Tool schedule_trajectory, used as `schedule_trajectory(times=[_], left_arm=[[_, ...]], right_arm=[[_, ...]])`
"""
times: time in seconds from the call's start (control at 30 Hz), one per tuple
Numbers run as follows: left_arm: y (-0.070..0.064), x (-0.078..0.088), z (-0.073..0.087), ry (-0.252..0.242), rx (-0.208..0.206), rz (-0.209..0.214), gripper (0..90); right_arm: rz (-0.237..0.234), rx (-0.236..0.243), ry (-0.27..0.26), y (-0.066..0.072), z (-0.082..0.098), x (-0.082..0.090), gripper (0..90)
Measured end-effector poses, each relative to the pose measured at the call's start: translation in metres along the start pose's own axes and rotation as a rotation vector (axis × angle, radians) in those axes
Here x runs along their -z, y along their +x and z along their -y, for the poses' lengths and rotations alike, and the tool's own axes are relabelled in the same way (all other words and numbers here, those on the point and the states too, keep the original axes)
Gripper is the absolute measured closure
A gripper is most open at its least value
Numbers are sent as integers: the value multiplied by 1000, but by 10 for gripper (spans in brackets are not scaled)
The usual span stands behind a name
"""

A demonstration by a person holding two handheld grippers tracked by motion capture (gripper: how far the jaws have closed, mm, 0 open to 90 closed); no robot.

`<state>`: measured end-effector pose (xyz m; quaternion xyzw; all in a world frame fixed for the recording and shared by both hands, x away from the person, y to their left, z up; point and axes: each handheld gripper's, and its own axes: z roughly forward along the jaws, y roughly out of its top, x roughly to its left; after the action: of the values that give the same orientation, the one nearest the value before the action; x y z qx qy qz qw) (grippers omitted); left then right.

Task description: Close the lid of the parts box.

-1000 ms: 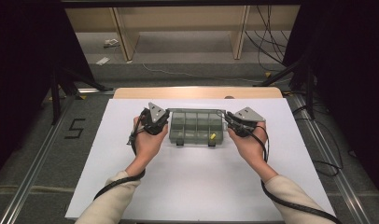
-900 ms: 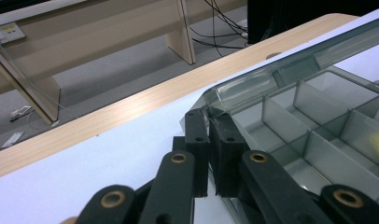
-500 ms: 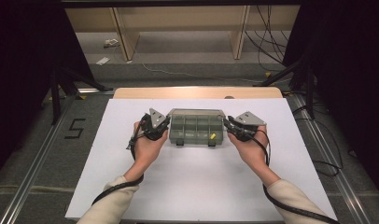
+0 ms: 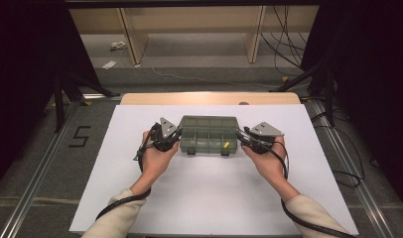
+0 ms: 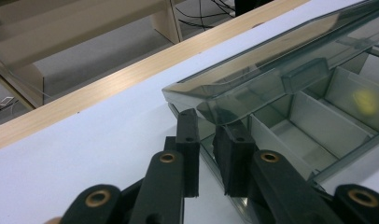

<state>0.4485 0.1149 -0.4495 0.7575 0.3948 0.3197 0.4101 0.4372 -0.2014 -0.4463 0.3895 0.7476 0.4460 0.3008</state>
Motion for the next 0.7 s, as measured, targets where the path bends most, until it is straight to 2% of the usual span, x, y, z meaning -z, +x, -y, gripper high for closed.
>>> schedule_trajectory(times=[0.27, 0.43, 0.47, 0.5, 0.53, 0.6, 0.7], left_arm=[[-2, 4, 3, 13, -12, 17, 724], [-4, 7, 5, 42, -18, 45, 570], [-5, 7, 6, 56, -18, 58, 570], [-6, 9, 7, 58, -20, 83, 508], [-7, 10, 8, 65, -32, 92, 495], [-8, 11, 8, 89, -26, 129, 396], [-8, 16, 7, 87, -18, 142, 343]], right_arm=[[-29, -4, 11, -2, 5, 2, 547], [-59, -3, 27, -2, 8, 3, 493], [-69, 0, 29, -2, 8, 4, 484], [-99, 5, 39, -1, 8, 5, 461], [-106, 10, 42, -1, 8, 5, 450], [-127, 17, 49, 0, 7, 6, 436], [-149, 20, 39, 0, 4, 6, 418]])
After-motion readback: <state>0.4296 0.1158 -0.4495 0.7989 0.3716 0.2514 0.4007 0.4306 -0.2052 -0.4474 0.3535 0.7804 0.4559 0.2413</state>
